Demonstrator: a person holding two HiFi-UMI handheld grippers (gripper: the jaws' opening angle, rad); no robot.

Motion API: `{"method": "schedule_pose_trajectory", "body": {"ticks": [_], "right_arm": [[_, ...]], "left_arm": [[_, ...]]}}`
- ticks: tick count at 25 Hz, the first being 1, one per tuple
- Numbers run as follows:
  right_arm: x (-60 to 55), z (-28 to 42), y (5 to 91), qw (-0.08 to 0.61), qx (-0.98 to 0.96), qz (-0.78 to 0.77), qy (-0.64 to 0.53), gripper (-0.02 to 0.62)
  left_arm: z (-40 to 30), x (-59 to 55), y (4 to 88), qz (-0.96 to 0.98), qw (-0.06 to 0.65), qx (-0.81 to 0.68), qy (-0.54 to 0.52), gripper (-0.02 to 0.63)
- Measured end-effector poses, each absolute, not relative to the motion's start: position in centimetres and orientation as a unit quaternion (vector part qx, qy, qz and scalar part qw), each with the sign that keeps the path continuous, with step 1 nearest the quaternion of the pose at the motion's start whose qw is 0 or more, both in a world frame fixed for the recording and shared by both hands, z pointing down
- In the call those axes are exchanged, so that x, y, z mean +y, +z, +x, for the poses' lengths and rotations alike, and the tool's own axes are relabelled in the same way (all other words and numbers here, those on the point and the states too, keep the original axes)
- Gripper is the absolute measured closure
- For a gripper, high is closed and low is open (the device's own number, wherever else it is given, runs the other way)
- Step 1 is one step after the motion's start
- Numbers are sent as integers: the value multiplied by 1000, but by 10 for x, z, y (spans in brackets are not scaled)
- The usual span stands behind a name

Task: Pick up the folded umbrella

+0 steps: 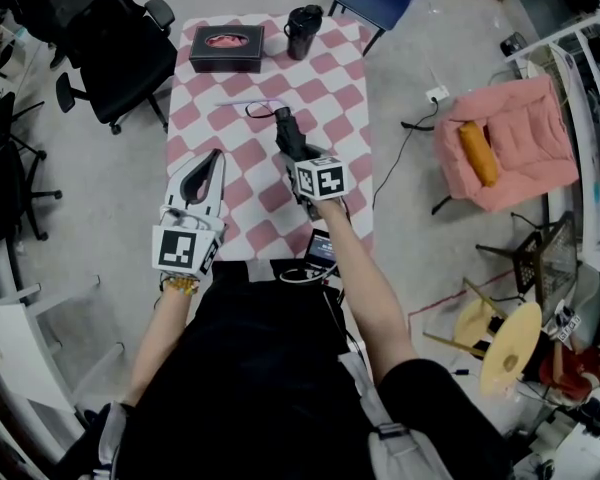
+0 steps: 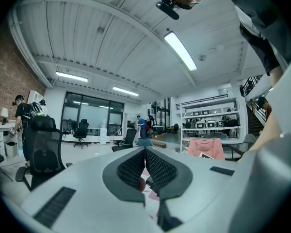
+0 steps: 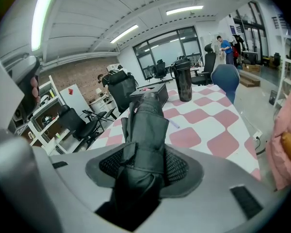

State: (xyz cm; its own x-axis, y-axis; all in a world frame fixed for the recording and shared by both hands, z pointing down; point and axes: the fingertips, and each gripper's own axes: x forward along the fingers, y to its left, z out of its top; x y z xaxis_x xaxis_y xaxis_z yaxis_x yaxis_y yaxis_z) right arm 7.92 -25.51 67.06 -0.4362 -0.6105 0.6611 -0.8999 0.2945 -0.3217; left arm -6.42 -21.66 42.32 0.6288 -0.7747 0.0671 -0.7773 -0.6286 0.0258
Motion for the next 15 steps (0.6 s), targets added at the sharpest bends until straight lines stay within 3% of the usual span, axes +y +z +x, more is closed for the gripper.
{"method": "schedule_pose_trajectory", "body": {"ticks": [15], "right_arm": [[-259, 74, 635, 181, -793, 487, 318, 382]], "left_arm": [[-51, -215, 418, 909, 23, -417, 14, 592]]}}
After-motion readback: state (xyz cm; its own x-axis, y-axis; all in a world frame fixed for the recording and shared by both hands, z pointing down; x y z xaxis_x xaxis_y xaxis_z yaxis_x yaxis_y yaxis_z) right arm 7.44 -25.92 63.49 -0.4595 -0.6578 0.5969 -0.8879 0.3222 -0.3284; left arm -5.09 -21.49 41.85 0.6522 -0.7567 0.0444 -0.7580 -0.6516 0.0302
